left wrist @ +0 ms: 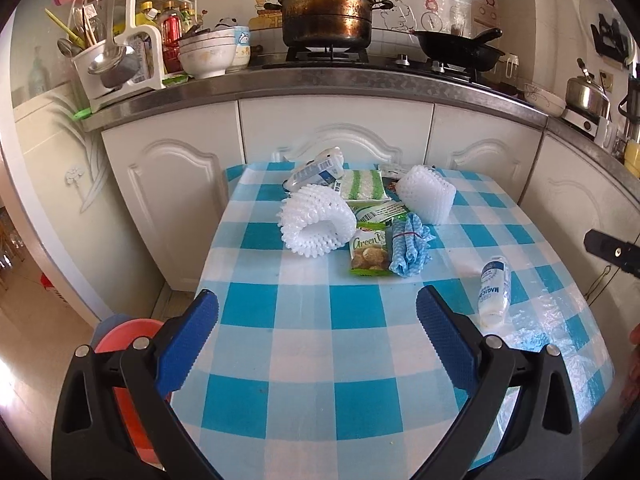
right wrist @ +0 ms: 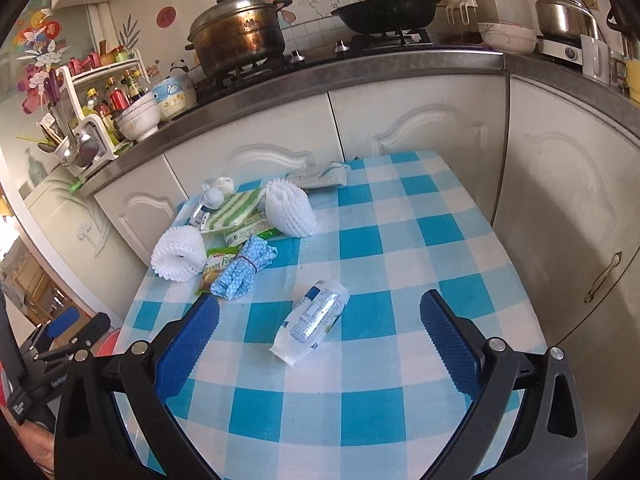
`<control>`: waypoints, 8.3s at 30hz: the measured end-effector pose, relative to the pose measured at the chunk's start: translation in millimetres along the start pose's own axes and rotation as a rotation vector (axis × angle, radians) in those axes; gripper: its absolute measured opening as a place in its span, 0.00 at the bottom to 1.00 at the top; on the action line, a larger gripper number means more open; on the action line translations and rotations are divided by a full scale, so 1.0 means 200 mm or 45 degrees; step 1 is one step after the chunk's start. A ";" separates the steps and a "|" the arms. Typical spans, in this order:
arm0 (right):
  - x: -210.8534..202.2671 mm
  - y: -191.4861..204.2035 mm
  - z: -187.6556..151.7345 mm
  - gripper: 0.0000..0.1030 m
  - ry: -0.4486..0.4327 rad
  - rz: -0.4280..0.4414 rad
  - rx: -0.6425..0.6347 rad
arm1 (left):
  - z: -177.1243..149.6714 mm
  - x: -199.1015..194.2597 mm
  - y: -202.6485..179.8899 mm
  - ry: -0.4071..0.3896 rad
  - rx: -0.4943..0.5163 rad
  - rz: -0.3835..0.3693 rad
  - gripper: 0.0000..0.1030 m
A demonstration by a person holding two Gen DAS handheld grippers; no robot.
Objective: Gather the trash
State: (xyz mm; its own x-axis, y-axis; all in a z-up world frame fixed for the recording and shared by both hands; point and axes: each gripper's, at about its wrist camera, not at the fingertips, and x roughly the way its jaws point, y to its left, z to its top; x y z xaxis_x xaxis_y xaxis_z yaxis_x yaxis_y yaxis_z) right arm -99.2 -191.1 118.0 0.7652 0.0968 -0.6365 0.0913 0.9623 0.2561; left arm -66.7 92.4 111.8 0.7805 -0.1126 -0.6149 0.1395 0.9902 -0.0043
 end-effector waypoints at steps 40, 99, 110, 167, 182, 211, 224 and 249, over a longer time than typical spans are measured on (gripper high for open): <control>0.98 0.14 0.45 0.96 0.216 0.113 -0.161 | 0.27 0.90 0.13 0.168 -0.235 -0.086 0.93; 1.03 0.48 0.01 0.36 0.357 0.119 0.029 | -0.16 0.30 0.32 0.123 -0.258 -0.100 0.30; 0.79 0.51 -0.01 0.23 0.216 0.161 -0.099 | -0.20 0.18 0.46 0.064 -0.308 -0.067 0.30; 0.28 1.12 -0.34 0.87 0.208 0.550 -0.334 | -0.63 -0.22 1.20 -0.183 -0.641 0.342 0.86; 0.16 0.56 -0.38 0.89 0.072 0.377 -0.030 | -0.38 -0.20 0.81 -0.025 -0.448 0.114 0.86; 0.25 -0.02 -0.23 0.89 -0.069 0.460 0.200 | 0.93 1.44 0.35 0.289 -0.502 0.110 0.86; 0.34 -0.16 -0.19 0.90 -0.059 0.364 0.256 | 0.77 1.71 0.29 0.491 -0.461 0.075 0.79; 0.42 -0.18 -0.25 0.90 0.038 0.198 0.163 | 0.27 0.96 -0.03 0.278 -0.152 -0.299 0.80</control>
State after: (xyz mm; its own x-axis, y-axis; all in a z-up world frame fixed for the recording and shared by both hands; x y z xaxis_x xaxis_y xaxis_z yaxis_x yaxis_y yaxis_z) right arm -69.8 -203.9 18.8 0.7574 0.2511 -0.6028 0.0551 0.8952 0.4422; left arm 115.0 60.8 37.4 0.5849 -0.3315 -0.7402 0.2176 0.9433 -0.2505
